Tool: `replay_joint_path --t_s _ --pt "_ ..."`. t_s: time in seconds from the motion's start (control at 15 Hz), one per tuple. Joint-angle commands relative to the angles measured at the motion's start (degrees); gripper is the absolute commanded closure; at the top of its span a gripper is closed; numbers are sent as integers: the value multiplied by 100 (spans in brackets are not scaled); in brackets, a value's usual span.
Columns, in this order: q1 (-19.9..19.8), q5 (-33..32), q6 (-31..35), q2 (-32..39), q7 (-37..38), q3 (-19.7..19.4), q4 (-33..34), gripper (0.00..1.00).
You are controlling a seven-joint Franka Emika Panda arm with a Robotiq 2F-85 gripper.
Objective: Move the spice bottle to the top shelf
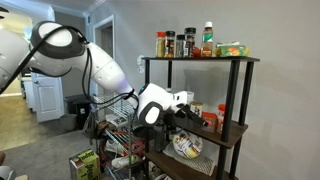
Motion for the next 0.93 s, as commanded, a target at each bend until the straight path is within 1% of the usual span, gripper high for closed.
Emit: replay_joint_path --t_s 0.0,0.4,0.87 --pt "201 259 0 138 346 -258 17 0" --pt "474 905 0 424 669 -560 33 0" --pt "829 1201 0 751 832 -874 85 0"
